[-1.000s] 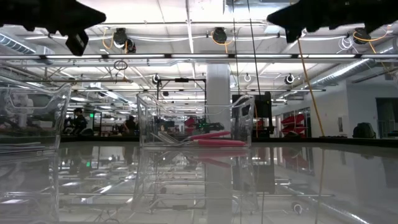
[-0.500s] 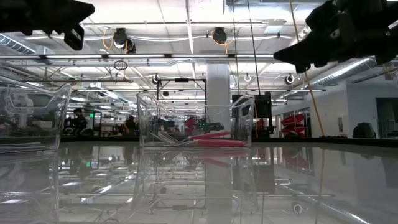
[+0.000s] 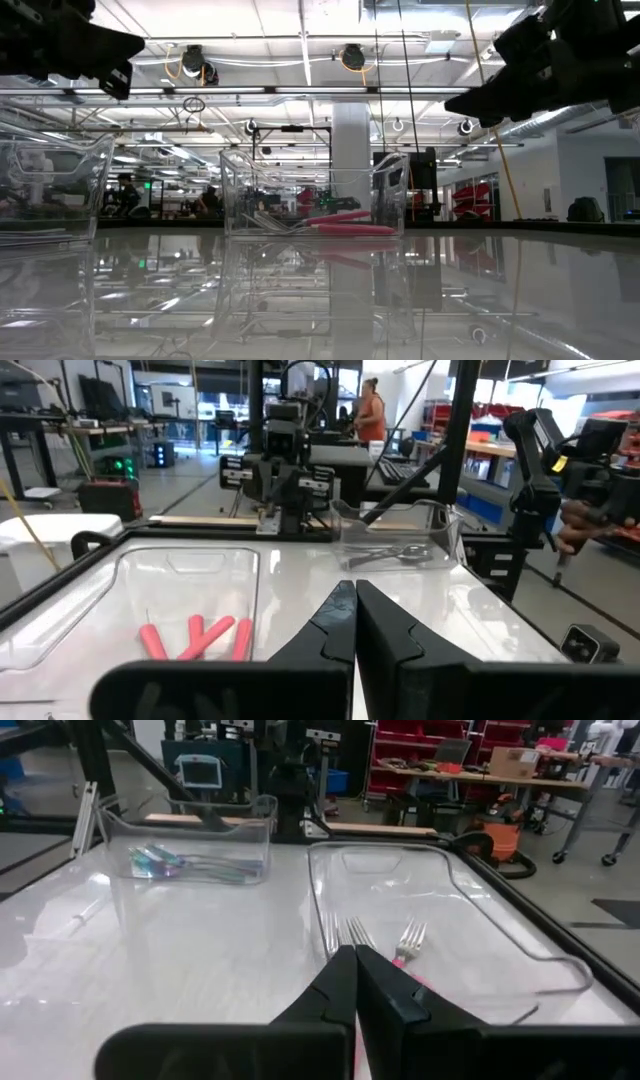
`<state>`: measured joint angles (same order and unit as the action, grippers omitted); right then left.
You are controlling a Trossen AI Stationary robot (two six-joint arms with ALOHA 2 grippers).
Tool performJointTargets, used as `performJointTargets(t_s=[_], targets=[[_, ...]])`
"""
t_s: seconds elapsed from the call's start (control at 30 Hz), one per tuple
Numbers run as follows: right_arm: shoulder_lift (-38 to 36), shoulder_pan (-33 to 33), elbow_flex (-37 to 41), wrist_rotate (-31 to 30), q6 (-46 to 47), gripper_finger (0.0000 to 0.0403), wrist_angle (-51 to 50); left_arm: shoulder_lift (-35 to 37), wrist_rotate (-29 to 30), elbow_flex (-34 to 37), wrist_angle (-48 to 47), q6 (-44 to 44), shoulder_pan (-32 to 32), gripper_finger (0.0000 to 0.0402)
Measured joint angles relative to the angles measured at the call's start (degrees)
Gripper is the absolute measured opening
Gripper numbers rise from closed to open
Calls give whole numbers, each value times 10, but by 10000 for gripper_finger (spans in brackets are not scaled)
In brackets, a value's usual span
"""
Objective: Sort silverware by color (type)
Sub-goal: Return to Home Position
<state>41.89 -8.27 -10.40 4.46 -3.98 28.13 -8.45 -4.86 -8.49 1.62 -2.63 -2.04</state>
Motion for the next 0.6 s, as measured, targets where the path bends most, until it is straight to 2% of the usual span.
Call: performJointTargets(t_s=[0.2,0.37,0.6], targets=[[0,0,43,16,2,0,21,20,-1,28,7,4,2,1],[0,1,93,16,21,0,109,28,0,41,11,16,2,1],[-1,1,93,18,-8,0,93,29,5,65,43,20,2,1]])
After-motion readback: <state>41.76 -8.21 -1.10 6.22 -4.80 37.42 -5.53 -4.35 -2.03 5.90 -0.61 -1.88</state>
